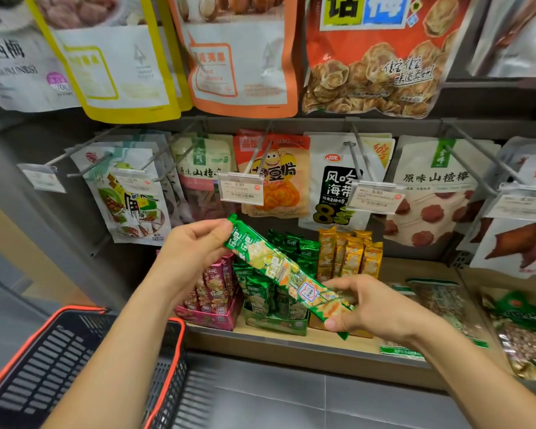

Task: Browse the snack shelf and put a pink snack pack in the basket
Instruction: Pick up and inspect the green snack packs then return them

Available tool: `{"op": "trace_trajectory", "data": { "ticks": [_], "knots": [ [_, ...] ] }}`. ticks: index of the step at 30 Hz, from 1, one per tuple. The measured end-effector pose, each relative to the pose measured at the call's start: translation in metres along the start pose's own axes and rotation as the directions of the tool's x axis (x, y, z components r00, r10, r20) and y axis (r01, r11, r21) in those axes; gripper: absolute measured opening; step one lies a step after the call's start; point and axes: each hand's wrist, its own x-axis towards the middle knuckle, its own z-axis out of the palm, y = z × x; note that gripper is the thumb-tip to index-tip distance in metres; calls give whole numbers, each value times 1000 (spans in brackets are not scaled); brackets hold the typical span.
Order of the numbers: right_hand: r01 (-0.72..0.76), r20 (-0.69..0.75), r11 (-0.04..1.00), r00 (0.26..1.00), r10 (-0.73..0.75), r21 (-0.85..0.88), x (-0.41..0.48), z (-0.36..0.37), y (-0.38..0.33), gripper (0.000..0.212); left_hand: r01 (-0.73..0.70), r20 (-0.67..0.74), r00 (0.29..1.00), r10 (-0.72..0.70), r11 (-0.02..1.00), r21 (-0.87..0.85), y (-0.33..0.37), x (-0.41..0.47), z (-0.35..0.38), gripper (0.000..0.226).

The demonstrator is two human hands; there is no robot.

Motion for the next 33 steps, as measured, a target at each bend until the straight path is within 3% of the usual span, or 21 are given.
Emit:
{"op": "trace_trajectory", "data": {
  "ticks": [3,5,7,10,12,14,16,19,22,26,33],
  "knots": [
    [17,-41,981,999,-26,-196,7,10,0,75,-73,21,997,70,912,404,0,0,-3,24],
    [-6,-63,959,998,-13,-284,13,19,3,76,-126,72,992,104,748,652,0,-2,-4,25],
    [-39,-94,948,995,9,-317,20,29,8,77,-170,115,985,129,594,786,0,-4,-2,35],
    [-84,-156,968,987,48,-236,29,41,14,73,-216,102,968,231,546,809,3,-6,1,41],
    [-77,-203,916,979,-5,-393,30,41,13,76,-241,98,956,278,545,803,4,-6,1,41],
    [-98,-215,799,976,-39,-593,30,38,12,79,-248,100,948,302,507,825,3,-6,3,46],
    [-116,-221,713,974,-57,-692,31,35,10,71,-265,113,939,325,475,839,0,-5,5,47],
    [-58,-277,666,934,-228,-743,33,32,8,51,-307,168,924,342,404,862,-3,-2,9,44],
    [91,-242,638,876,-416,-765,39,34,6,48,-358,219,898,381,343,868,-7,0,12,42],
    [113,-78,542,945,-318,-833,44,48,16,52,-472,327,824,464,240,849,-19,2,23,41],
    [24,-162,540,942,-294,-841,46,45,24,52,-616,483,724,493,146,774,-31,1,35,45]
  ]
}}
